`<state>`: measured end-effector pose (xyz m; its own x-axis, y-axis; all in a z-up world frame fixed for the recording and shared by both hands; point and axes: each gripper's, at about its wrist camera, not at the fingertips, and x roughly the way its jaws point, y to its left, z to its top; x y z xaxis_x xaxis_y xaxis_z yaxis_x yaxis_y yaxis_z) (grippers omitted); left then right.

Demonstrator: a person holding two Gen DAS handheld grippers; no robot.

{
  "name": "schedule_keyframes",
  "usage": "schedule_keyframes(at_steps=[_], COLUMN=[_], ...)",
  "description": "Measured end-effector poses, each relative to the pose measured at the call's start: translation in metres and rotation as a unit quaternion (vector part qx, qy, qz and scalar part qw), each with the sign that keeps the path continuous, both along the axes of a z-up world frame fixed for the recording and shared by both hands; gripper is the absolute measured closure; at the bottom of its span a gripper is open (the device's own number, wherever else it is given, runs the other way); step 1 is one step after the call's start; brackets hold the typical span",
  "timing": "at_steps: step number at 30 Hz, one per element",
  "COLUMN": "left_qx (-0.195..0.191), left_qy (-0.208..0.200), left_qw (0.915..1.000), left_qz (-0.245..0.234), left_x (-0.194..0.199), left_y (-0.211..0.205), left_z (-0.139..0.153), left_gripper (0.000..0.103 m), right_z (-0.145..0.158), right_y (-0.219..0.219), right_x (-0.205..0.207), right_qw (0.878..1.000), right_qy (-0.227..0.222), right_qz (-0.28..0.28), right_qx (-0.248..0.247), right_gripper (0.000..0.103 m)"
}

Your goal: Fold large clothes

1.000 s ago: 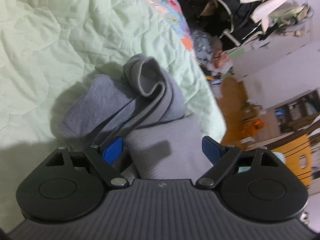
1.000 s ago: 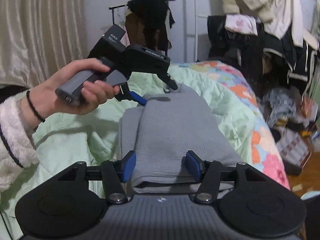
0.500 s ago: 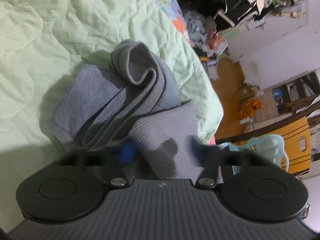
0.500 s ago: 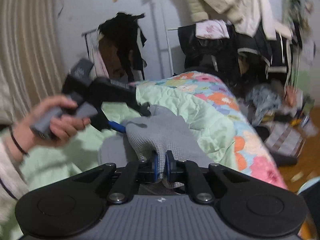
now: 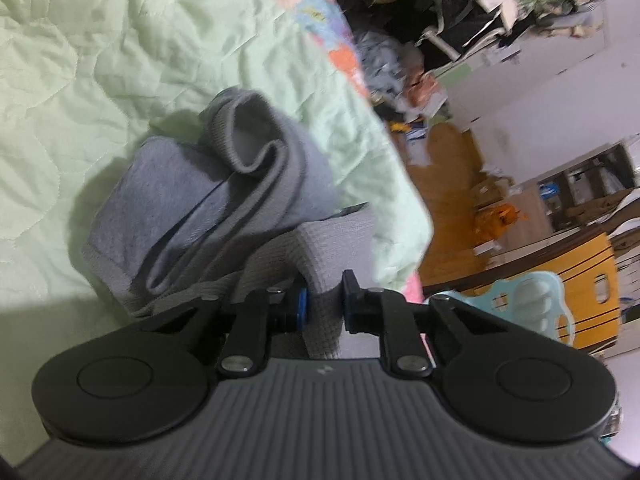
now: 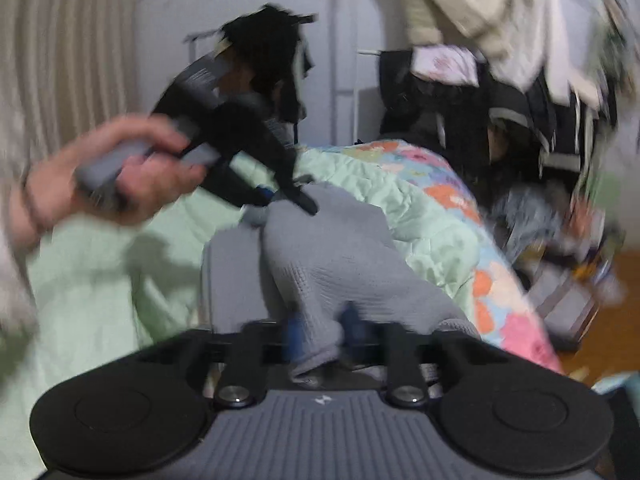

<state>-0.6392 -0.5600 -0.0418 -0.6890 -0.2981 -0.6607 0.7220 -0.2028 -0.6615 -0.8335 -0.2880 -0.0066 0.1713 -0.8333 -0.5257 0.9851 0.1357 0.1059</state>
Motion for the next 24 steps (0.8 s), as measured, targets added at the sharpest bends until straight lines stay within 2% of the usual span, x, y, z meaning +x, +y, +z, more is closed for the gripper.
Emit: schedule_keyframes(at_steps=[3,7,8,10,13,16,19,20,22,23,24], left_qx=[-0.02,-0.038,-0.04,-0.032,-0.012,0.032,0.062,0.057,0.012,-0.017,-0.045], left_qy=[0.013,0.05,0.06,0.073,0.078,0.038,0.011,-0.003,-0.048,-0.078,-0.102], left_qw=[0.9997,0.998,0.9974,0.9964,0.9955,0.9964,0.995,0.9948,0.9946,0.9922,0.9886], left_qz=[-0.001,0.004,0.009,0.028,0.052,0.069,0.078,0.085,0.091,0.095,0.101], left_x=[-0.002,0.01,0.017,0.037,0.063,0.073,0.078,0.083,0.083,0.082,0.079], left_y=[0.008,0.023,0.029,0.044,0.068,0.072,0.071,0.074,0.078,0.08,0.082], left_z=[0.018,0.038,0.04,0.034,0.009,-0.028,-0.046,-0.041,-0.017,-0.003,0.011], left_gripper=[0.091,0.091,0.091,0.091,0.091,0.09,0.084,0.08,0.068,0.059,0.052], right_z=[0.019,0.038,0.042,0.044,0.03,0.01,-0.002,-0.001,0.009,0.014,0.028], right_y=[-0.006,-0.002,0.003,0.013,0.031,0.036,0.037,0.041,0.045,0.048,0.05], right_x=[-0.025,-0.061,-0.065,-0.068,-0.054,-0.037,-0.026,-0.022,-0.017,-0.015,-0.016], right_qw=[0.999,0.993,0.992,0.99,0.987,0.987,0.985,0.983,0.979,0.977,0.978], right_qy=[-0.021,-0.103,-0.11,-0.112,-0.077,-0.048,-0.041,-0.047,-0.044,-0.041,-0.039], right_qz=[-0.011,0.029,0.043,0.076,0.139,0.154,0.159,0.169,0.188,0.197,0.196], right_qx=[-0.035,-0.042,-0.044,-0.042,-0.008,0.026,0.047,0.058,0.07,0.076,0.057], right_gripper=[0.096,0.096,0.096,0.096,0.096,0.095,0.085,0.075,0.058,0.058,0.058])
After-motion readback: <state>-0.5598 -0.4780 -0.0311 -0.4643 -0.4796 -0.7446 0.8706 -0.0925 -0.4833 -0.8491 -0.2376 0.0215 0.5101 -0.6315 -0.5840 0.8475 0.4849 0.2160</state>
